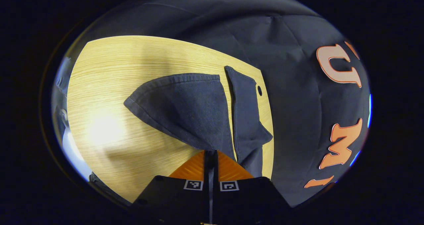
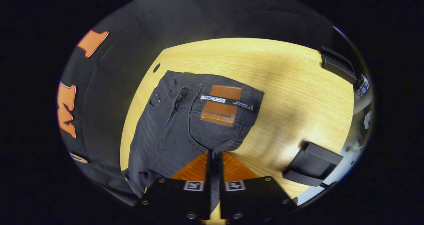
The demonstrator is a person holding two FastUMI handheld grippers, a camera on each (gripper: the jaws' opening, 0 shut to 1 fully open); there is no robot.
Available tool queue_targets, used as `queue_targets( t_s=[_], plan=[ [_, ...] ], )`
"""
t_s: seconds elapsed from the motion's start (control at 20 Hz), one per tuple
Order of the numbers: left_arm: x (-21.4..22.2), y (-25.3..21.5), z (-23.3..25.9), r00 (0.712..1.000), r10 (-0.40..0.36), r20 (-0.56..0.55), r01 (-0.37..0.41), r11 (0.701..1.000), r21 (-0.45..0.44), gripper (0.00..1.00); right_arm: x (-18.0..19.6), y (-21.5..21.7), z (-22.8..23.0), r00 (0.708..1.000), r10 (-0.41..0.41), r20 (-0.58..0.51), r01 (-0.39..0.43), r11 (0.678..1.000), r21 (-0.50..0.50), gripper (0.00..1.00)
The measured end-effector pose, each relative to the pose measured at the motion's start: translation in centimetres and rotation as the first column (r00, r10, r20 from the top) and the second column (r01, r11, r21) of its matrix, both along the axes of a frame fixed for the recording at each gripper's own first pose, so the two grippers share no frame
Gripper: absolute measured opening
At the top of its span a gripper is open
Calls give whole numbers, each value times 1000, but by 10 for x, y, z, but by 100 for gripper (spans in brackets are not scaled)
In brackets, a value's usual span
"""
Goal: Grasp the waist and the cuffs of the jeans and fold them to make the two legs overlap; first hold the waist and fold one-third of the jeans toward the cuffs, then hold the cuffs and fold the remaining one-third in the same direction to finish folding.
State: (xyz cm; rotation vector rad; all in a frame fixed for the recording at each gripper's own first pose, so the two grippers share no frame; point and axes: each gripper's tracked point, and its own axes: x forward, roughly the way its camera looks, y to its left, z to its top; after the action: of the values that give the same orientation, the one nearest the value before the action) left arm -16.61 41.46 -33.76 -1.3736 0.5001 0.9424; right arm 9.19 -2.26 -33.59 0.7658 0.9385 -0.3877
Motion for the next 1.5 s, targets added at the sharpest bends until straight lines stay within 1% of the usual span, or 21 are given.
queue_targets(
  t_s=[0.05,0.1,0.15,0.25,0.35,0.4,0.5,0.6,0.7,0.8,1.0,1.05,1.2,1.4,1.5],
  plan=[
    [-1,-1,0,1000,3,-9,-3,1000,0,4,-4,1,2,1000,8,-6,-8,1000,11,7],
    [-4,-4,0,1000,-6,-24,6,1000,-3,4,-5,1,4,1000,8,-9,-8,1000,11,8],
    [-1,-2,3,1000,-10,-25,10,1000,6,5,-1,2,7,1000,17,7,-17,1000,23,0],
    [-4,-4,10,998,-23,-60,24,1000,16,5,-6,3,21,999,43,30,-45,998,45,0],
    [-13,-7,20,993,-33,-112,35,999,11,5,-6,3,41,997,46,60,-51,995,84,0],
    [-13,-8,29,992,-46,-120,48,999,11,1,-7,3,49,996,54,69,-60,994,91,0],
    [-11,-6,42,988,-54,-143,58,998,23,1,3,14,64,993,75,91,-83,993,86,0],
    [-7,-5,56,984,-54,-168,54,999,-1,1,19,27,78,990,98,104,-107,990,90,0],
    [1,0,65,978,-59,-199,54,998,-30,1,39,39,99,985,116,130,-129,987,98,0],
    [11,10,69,964,-62,-260,51,997,-50,1,61,48,117,979,136,153,-153,983,104,0],
    [45,40,65,939,-42,-340,13,996,-88,1,114,66,123,974,172,148,-189,976,109,0],
    [57,50,63,938,-34,-345,2,996,-93,1,128,69,122,974,180,140,-196,974,110,0],
    [100,79,55,922,-35,-387,-9,994,-112,1,176,79,113,975,189,118,-202,973,112,0],
    [175,116,46,916,-34,-401,-19,992,-127,1,241,86,88,979,184,84,-192,975,109,0],
    [213,137,39,915,-65,-399,20,993,-116,1,273,93,72,985,160,61,-166,979,122,0]
  ],
)
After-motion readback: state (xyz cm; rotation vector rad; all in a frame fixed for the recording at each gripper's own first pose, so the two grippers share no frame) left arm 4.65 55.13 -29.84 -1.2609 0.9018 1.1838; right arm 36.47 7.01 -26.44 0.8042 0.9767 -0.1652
